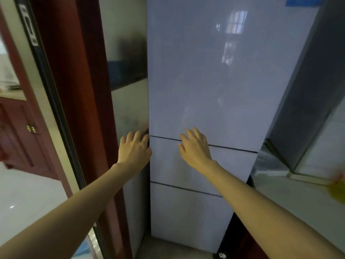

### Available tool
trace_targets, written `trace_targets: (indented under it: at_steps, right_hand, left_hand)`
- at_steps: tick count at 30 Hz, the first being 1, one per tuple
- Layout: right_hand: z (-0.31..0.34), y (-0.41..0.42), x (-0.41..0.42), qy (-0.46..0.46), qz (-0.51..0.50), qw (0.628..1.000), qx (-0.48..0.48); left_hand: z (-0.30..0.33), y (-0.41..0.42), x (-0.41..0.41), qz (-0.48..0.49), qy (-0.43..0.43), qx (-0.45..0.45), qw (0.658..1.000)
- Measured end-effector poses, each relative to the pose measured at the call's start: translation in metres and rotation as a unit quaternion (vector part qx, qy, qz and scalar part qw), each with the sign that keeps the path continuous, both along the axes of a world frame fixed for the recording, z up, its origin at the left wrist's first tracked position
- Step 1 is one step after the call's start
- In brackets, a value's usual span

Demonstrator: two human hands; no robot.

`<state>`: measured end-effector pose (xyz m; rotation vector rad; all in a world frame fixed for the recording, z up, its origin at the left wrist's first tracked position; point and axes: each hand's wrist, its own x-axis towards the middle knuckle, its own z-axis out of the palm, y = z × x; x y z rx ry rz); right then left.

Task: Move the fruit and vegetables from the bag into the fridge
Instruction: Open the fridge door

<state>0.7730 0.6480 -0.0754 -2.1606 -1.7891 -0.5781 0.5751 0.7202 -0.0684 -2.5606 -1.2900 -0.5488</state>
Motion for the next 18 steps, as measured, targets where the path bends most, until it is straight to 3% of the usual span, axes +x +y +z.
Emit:
trace_targets:
  at_steps: [9,18]
  right_hand:
    - [0.057,0.131,0.052,-0.077,0.138,0.987,0.0]
    - [0.095,0.228,0.035,-0.273,0.164,0.948,0.002]
  left_hand:
    - [0.048,0.073,0.044,0.075,-0.013,0.056,0.996]
    - [0.064,0.12,0.04,0.101,-0.005,0.082,0.992]
